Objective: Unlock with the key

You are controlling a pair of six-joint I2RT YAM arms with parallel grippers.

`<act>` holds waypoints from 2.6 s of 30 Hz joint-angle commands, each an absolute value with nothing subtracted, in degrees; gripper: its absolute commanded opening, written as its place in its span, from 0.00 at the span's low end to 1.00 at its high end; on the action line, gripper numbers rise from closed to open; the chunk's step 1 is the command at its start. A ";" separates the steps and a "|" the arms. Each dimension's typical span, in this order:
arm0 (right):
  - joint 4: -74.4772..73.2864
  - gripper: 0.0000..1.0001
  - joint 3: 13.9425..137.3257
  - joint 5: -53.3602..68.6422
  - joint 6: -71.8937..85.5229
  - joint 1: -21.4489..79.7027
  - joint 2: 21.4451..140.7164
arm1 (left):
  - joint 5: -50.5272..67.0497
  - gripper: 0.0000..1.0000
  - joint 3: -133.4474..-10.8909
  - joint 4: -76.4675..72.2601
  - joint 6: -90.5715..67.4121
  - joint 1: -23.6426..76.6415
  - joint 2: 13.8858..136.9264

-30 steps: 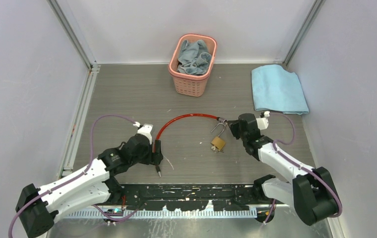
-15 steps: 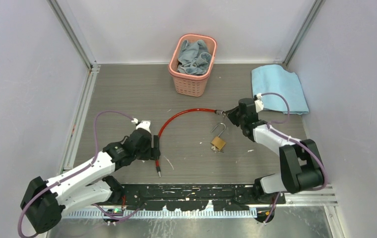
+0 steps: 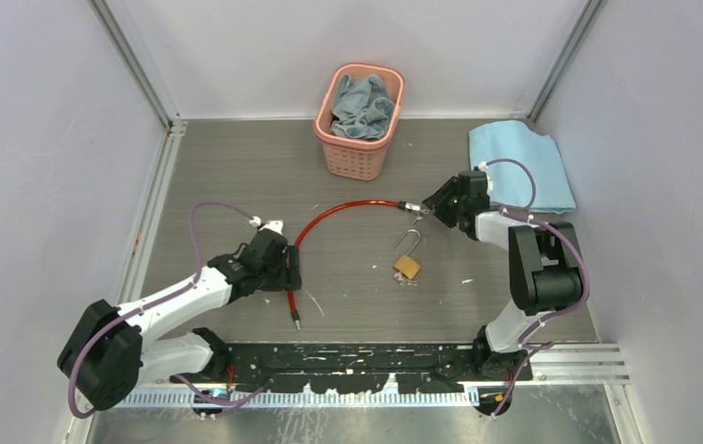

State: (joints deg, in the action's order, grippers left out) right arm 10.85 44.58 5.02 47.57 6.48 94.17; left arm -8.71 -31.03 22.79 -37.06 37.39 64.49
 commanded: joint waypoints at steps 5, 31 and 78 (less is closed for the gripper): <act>5.77 0.63 48.46 5.68 42.61 3.97 90.29 | -6.59 0.69 -31.29 16.86 -36.95 37.06 65.10; -3.96 1.00 50.52 2.50 33.64 5.54 70.83 | -22.19 1.00 -37.38 25.29 -31.67 36.22 53.85; 42.37 1.00 21.62 -23.10 10.88 0.83 76.34 | -28.13 0.99 -35.05 -22.00 -1.83 8.24 83.73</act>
